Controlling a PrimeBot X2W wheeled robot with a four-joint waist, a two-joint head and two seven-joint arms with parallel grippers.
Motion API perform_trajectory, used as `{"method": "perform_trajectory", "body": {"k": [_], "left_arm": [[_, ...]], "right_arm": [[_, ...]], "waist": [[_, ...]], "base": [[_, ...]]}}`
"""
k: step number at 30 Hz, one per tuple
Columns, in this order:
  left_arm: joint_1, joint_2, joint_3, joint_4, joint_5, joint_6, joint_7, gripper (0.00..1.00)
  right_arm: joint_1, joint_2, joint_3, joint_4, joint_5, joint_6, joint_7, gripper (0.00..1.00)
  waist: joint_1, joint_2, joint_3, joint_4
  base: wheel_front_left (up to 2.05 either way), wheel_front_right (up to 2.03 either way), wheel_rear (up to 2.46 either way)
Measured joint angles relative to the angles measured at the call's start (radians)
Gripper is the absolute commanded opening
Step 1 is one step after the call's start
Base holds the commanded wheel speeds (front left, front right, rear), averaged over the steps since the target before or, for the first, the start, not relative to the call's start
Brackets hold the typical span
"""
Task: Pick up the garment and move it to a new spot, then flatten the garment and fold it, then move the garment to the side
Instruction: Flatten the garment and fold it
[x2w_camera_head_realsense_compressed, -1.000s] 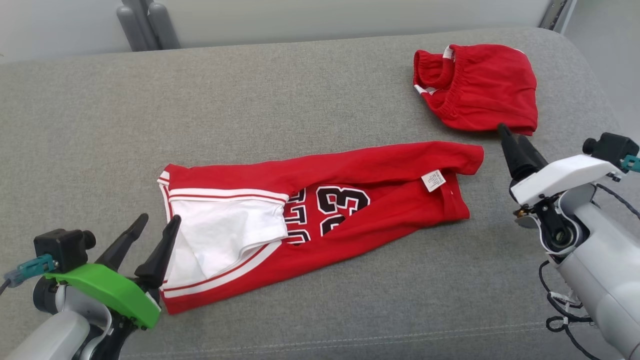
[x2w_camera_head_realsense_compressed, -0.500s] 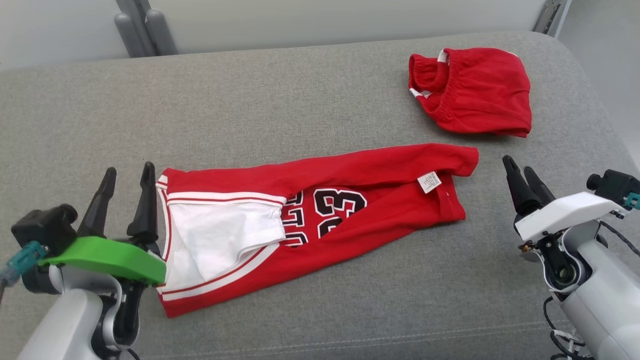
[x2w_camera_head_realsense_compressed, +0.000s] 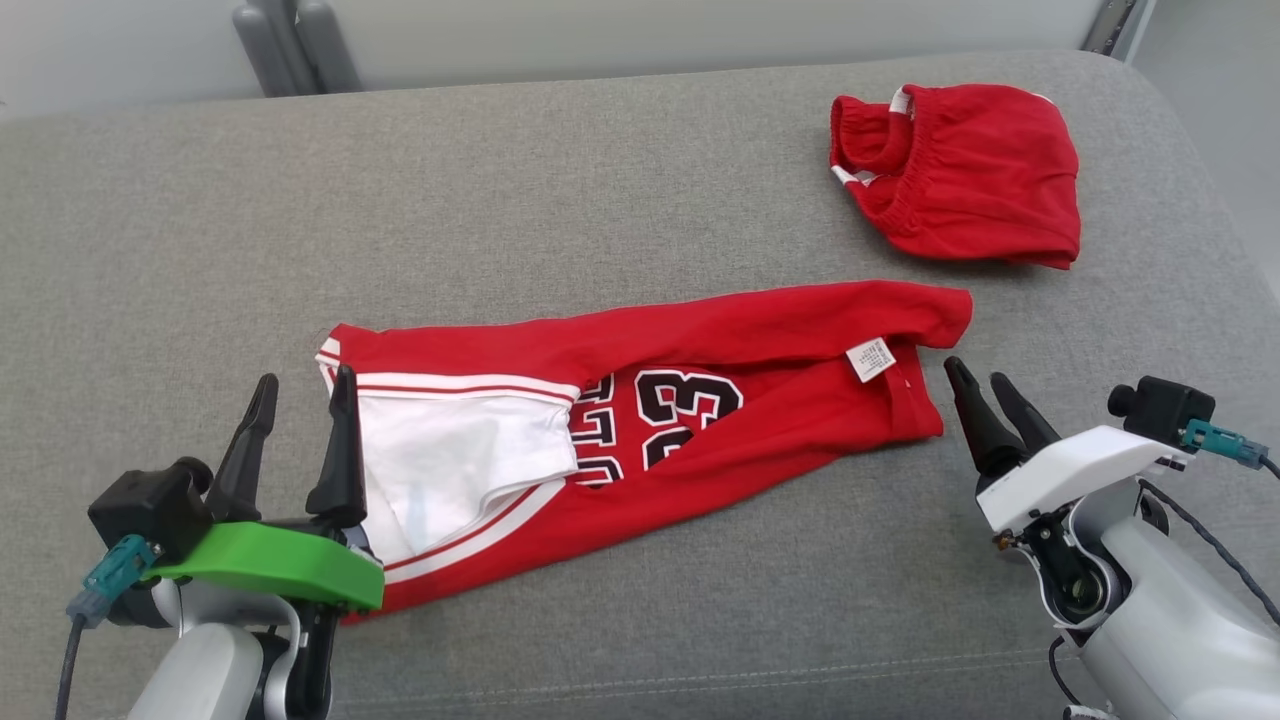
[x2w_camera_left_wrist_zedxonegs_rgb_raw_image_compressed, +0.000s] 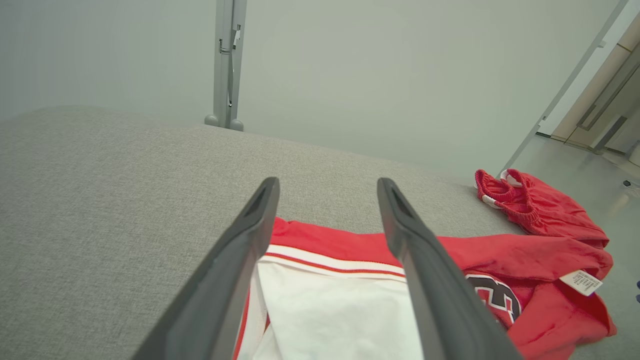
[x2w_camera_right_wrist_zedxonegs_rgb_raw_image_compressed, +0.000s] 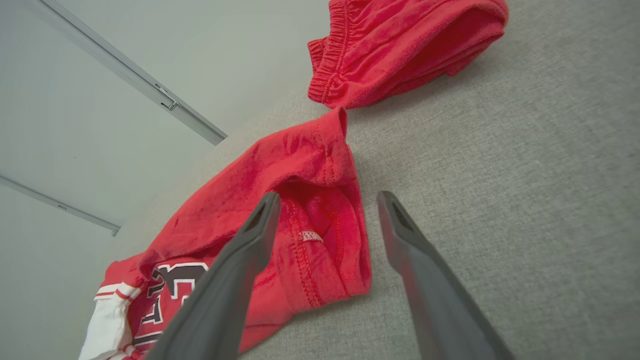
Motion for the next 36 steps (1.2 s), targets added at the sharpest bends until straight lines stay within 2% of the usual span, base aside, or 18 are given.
{"method": "perform_trajectory", "body": {"k": [10, 15, 19, 24, 36], "left_arm": [[0.007, -0.041, 0.025, -0.007, 0.062, -0.036, 0.0, 1.0], [0.017, -0.062, 0.038, -0.006, 0.096, -0.059, 0.0, 1.0], [0.025, -0.07, 0.059, -0.006, 0.11, -0.071, 0.0, 1.0], [0.026, -0.09, 0.076, 0.0, 0.121, -0.089, 0.0, 1.0], [0.037, -0.119, 0.11, 0.023, 0.165, -0.124, 0.0, 1.0]], "right_arm": [[-0.03, 0.046, 0.0, 0.099, 0.04, -0.02, 0.023, 1.0], [-0.061, 0.065, -0.051, 0.14, 0.106, -0.037, 0.043, 1.0], [-0.076, 0.099, -0.1, 0.161, 0.184, -0.036, 0.071, 1.0], [-0.121, 0.129, -0.117, 0.168, 0.222, -0.026, 0.084, 1.0], [-0.153, 0.138, -0.182, 0.247, 0.285, -0.02, 0.093, 1.0]], "waist": [[0.0, 0.0, 0.025, 0.041], [0.0, 0.0, 0.038, 0.065], [0.0, 0.0, 0.05, 0.079], [0.0, 0.0, 0.06, 0.09], [0.0, 0.0, 0.06, 0.098]], "base": [[0.0, 0.0, 0.0], [0.0, 0.0, 0.0], [0.0, 0.0, 0.0], [0.0, 0.0, 0.0], [0.0, 0.0, 0.0]]}}
